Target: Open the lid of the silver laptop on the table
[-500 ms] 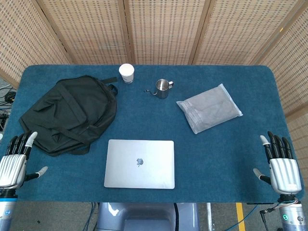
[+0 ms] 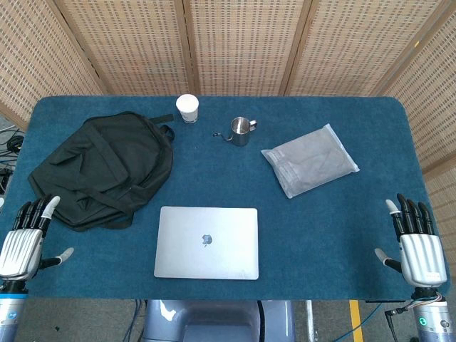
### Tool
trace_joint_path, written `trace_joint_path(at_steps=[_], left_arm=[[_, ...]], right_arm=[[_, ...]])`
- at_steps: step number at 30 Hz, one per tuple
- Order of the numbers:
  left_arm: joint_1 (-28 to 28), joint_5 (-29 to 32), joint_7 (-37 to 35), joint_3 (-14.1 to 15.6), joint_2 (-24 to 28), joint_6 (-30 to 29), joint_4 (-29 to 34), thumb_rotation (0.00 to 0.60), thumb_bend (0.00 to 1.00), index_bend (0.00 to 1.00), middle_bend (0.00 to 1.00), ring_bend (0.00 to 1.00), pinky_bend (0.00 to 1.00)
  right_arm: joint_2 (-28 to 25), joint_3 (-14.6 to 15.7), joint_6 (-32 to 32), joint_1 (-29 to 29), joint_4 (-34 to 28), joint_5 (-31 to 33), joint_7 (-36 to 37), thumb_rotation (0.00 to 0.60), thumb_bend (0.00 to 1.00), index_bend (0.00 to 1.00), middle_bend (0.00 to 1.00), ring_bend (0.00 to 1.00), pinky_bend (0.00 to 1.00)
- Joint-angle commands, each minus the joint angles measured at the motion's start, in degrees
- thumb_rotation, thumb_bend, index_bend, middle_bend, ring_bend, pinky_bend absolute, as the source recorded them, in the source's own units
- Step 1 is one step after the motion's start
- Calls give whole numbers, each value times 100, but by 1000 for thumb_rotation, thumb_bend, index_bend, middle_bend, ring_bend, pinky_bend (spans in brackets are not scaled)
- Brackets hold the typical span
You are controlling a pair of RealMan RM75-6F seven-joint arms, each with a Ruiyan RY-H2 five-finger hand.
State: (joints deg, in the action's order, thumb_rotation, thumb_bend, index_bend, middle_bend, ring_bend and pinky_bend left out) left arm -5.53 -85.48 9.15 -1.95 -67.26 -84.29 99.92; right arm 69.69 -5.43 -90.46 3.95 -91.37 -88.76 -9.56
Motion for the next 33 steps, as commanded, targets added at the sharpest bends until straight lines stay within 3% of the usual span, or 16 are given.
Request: trace_joint_path(at_steps=[1,6,13,23,33], left_arm=[[-213,-709,-455,173,-75,120,-22,600,0,0,0,0,0],[-795,-1870,-693,297,-335,433,-226,600,0,0,0,0,0],[-1662,-2734,-685,158,-774,1015,-224,600,0,0,0,0,0],[-2529,-2792,-509,333,-1630,2459,-533,600,0,0,0,0,0],[-2561,-2609,-142,578,-2483,2684,-1214,600,0,0,0,0,0]], right_arm=[[1,-3,6,10,-7,-8,-17,600,0,0,0,0,0],[29,0,56,28,32,21,-87,600,0,0,0,0,0],[72,-37,101,69,64,67,-190,600,0,0,0,0,0],[57,-17,66,38,58,67,-174,600,0,0,0,0,0],[40,-14,77,31,79,88,-79,600,0,0,0,0,0]])
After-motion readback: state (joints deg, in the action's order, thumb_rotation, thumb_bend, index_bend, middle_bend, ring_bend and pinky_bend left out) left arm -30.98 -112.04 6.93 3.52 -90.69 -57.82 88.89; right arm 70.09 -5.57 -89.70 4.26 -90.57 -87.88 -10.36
